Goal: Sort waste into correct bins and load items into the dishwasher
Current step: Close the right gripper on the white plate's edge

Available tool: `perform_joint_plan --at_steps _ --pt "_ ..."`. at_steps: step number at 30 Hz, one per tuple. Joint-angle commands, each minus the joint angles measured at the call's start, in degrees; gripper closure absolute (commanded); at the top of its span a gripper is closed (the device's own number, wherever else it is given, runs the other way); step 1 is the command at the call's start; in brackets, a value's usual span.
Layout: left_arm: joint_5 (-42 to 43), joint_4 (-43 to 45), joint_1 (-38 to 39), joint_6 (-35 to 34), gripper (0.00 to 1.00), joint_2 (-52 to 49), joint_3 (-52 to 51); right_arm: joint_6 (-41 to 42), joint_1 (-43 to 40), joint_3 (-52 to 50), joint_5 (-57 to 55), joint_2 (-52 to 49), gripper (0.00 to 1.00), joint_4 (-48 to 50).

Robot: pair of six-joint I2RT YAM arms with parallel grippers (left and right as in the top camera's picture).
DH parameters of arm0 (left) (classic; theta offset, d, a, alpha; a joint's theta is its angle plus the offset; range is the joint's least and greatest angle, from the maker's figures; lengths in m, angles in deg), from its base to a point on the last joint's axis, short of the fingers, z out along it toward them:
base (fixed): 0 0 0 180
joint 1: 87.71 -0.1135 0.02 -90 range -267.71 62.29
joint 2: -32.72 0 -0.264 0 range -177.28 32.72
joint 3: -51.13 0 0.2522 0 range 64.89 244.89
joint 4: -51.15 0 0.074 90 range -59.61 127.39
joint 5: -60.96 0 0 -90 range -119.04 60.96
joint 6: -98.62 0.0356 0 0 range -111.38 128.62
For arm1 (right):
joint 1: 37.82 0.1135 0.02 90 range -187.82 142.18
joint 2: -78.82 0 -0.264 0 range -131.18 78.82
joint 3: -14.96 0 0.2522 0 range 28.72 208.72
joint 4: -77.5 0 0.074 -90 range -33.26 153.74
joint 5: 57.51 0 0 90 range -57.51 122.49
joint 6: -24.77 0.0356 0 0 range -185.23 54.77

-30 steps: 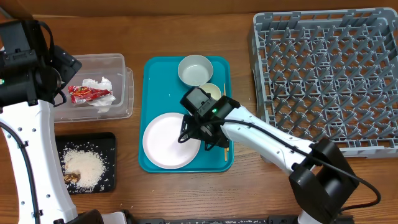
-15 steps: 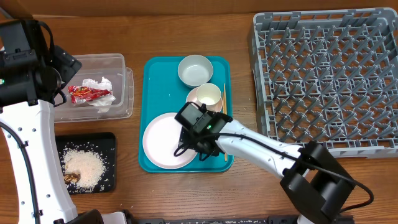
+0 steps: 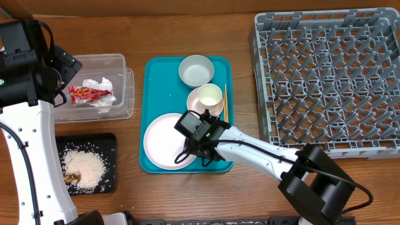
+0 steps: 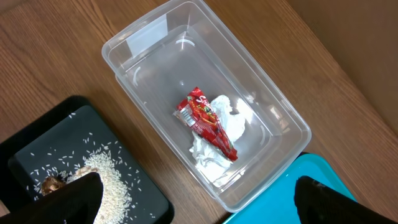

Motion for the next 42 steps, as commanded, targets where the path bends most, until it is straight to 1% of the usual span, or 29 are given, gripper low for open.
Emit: perform_joint_plan --at_steps 1,4,8,13,20,22,24,31,32,35,37,42 --pt "0.5 0.2 0.0 0.5 0.0 -0.2 0.5 1.2 0.0 -0.2 0.3 -0.1 0.32 0.3" --pt "0.5 0.2 0.0 0.5 0.0 -0.2 0.5 1.2 0.0 -0.2 0.9 -0.1 0.36 0.4" --pt "0.5 0.2 0.0 0.5 0.0 -0.2 0.5 1.4 0.5 -0.7 1.1 -0.1 0.43 0.6" --pt "0.5 0.2 0.0 0.5 0.0 -0.2 0.5 3.9 1.0 -1.7 0.6 -0.1 0.44 1.0" --pt "0.5 0.2 0.0 0.5 0.0 -0.2 0.5 4.0 1.0 -2.3 0.6 -0.1 0.45 2.1" --pt "0.5 0.2 0.0 0.5 0.0 -0.2 0.5 4.4 1.0 -2.3 0.7 -0.1 0.5 2.1" --pt "0.5 0.2 0.0 0.5 0.0 -0.2 0.5 4.4 1.0 -2.3 0.8 -0.1 0.57 2.1" --pt "0.5 0.2 0.0 0.5 0.0 -0.2 0.5 5.5 1.0 -2.3 4.2 -0.1 0.67 1.9" --pt "0.5 0.2 0.0 0.5 0.0 -0.2 0.5 6.3 1.1 -2.3 4.6 -0.1 0.67 1.4" --pt "0.5 0.2 0.0 0.5 0.0 -0.2 0.5 6.3 1.1 -2.4 3.7 -0.1 0.63 1.3" --pt "0.5 0.2 0.0 0.5 0.01 -0.2 0.5 6.3 1.1 -2.8 3.3 -0.1 0.62 2.0" --pt "0.5 0.2 0.0 0.5 0.0 -0.2 0.5 7.4 1.1 -4.0 3.2 -0.1 0.62 3.8"
